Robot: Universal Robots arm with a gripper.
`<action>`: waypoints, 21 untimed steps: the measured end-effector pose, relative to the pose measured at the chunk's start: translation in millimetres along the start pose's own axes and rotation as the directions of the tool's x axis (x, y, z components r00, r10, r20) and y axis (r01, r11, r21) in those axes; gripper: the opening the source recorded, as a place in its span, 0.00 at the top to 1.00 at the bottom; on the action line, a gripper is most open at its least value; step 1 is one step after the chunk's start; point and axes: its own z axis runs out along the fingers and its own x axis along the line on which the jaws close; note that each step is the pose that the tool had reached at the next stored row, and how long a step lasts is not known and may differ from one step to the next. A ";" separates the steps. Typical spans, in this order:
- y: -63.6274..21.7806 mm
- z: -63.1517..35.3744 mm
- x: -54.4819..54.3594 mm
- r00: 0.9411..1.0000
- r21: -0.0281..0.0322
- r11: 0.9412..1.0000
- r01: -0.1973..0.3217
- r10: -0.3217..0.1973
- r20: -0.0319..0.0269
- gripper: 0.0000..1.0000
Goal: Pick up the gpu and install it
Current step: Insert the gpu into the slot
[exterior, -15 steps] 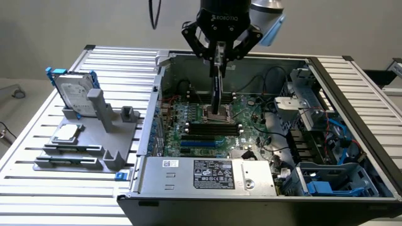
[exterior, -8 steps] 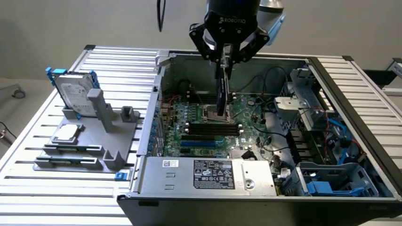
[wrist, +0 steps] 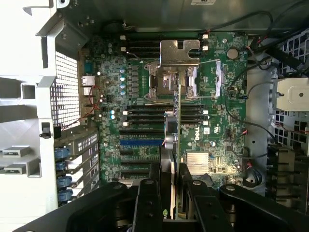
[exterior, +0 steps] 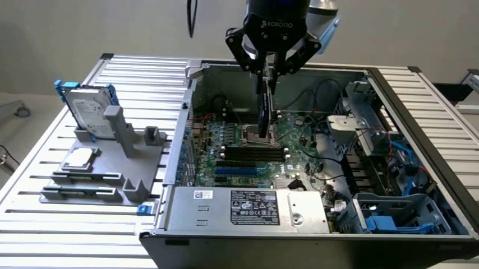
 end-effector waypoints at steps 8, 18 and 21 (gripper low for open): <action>0.1 0.1 -0.2 0.999 0.000 0.999 0.037 -0.037 0.001 0.73; 0.1 2.1 -0.2 0.976 0.002 0.976 0.217 -0.217 0.001 0.73; 0.1 3.4 -0.3 0.963 0.002 0.963 0.269 -0.269 0.001 0.73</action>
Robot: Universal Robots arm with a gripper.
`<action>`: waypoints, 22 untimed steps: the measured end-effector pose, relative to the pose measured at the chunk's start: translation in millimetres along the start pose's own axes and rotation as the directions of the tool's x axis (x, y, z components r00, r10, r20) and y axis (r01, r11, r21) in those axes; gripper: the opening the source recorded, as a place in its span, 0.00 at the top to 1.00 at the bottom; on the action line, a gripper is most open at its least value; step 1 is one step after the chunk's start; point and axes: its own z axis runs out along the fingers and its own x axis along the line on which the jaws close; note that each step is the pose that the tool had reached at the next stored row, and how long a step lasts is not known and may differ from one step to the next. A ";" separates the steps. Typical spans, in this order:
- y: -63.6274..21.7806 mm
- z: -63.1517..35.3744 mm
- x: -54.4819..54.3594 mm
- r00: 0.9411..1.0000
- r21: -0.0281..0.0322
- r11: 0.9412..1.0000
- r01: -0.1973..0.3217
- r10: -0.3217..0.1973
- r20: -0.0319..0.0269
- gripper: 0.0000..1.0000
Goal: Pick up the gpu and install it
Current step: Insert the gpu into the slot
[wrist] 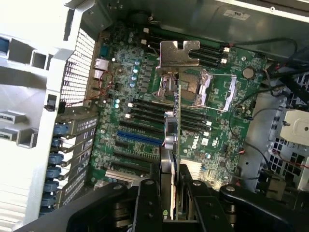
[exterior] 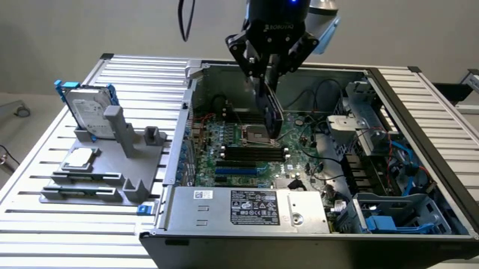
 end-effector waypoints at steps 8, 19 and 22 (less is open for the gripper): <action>0.0 4.1 0.0 0.989 0.001 0.989 0.146 -0.146 0.000 0.73; 0.0 9.9 -0.1 0.941 0.002 0.941 0.339 -0.339 0.000 0.73; 0.0 11.5 0.0 0.921 0.003 0.921 0.390 -0.390 -0.001 0.73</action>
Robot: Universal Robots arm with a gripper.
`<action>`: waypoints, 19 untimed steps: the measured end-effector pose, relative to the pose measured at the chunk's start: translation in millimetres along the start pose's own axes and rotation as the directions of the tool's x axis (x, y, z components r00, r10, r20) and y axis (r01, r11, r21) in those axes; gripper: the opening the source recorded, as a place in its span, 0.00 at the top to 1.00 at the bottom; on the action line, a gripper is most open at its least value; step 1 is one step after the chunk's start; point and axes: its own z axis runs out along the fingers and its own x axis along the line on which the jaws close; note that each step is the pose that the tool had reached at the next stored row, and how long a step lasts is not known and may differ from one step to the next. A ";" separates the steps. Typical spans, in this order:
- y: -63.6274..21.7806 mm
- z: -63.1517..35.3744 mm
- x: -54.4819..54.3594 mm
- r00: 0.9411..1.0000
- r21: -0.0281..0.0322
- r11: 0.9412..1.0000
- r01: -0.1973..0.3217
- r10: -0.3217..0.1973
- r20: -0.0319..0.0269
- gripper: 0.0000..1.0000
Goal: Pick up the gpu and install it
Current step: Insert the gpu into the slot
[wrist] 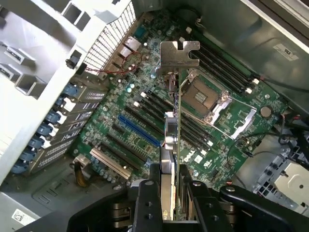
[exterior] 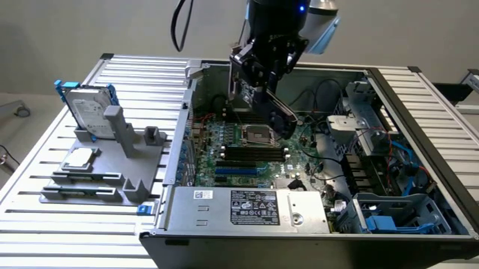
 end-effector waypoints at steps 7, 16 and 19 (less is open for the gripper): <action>0.0 3.8 -0.1 0.992 0.001 0.992 0.126 -0.126 0.000 0.73; 0.0 8.9 -0.1 0.958 0.002 0.958 0.286 -0.286 0.000 0.73; 0.0 10.9 -0.1 0.941 0.002 0.941 0.338 -0.338 0.000 0.73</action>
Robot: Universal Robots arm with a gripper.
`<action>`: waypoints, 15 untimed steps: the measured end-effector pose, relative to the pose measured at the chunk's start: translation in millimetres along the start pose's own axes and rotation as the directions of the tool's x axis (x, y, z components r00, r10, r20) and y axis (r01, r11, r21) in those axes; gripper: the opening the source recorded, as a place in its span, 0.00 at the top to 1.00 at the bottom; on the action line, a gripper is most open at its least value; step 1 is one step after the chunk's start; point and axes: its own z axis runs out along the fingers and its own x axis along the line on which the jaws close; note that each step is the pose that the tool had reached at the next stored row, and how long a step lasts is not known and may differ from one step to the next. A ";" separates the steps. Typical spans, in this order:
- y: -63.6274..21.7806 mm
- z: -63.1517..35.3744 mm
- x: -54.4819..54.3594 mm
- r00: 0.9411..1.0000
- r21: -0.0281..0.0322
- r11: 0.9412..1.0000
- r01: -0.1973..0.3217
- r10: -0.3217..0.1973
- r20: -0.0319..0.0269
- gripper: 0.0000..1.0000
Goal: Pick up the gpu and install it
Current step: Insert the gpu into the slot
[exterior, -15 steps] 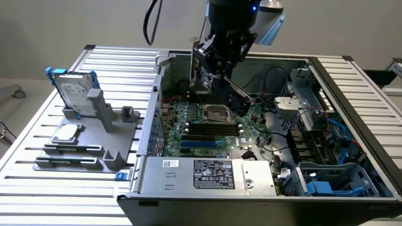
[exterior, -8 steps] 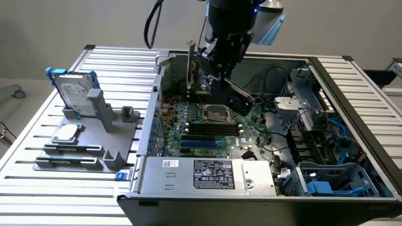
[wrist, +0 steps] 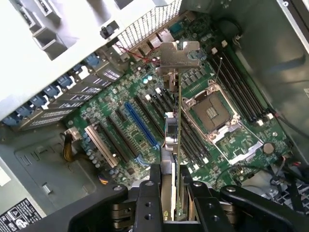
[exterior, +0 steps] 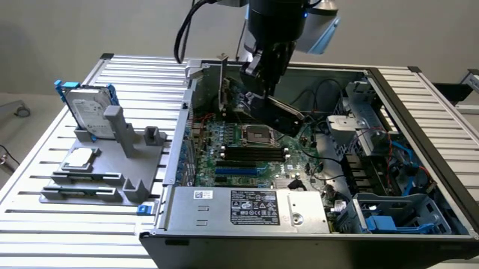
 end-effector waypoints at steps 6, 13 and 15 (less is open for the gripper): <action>0.0 4.8 0.0 0.994 0.001 0.994 0.110 -0.110 0.000 0.73; 0.0 10.7 0.0 0.972 0.002 0.972 0.235 -0.235 0.000 0.73; 0.0 12.5 -0.1 0.963 0.002 0.963 0.270 -0.270 0.000 0.73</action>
